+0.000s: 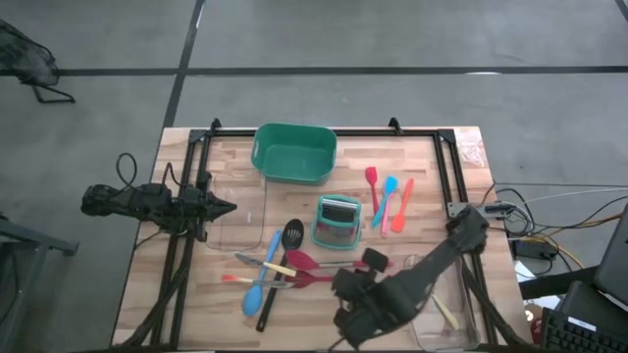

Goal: Pick & Place Kitchen Items
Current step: Put the green table knife into the bottom transparent bin, then put the yellow table knife into the bottom transparent bin

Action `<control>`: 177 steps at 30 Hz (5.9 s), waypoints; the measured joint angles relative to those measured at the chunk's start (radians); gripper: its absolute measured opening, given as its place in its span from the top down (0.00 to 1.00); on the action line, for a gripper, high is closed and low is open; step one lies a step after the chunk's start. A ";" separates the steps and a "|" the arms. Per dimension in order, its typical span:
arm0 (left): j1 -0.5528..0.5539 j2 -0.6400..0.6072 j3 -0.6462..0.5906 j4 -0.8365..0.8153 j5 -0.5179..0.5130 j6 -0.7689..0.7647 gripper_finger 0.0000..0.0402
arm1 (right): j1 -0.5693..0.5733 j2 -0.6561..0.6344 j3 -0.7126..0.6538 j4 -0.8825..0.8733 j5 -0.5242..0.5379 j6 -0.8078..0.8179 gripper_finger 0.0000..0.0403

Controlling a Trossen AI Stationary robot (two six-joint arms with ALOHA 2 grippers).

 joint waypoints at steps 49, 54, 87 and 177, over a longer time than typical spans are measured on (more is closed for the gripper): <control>0.000 0.003 0.000 -0.005 0.000 0.000 0.95 | 0.365 -0.466 -1.111 0.266 -0.180 0.974 0.92; 0.000 0.003 0.000 -0.005 0.000 0.000 0.95 | 0.365 -0.465 -1.138 0.305 -0.183 0.974 0.91; 0.000 0.003 0.000 -0.005 0.000 0.000 0.95 | 0.310 -0.466 -0.916 0.220 0.145 0.767 0.59; 0.000 0.004 0.000 -0.005 0.000 0.102 0.95 | -0.079 -2.056 -2.185 1.576 -0.021 -1.037 0.98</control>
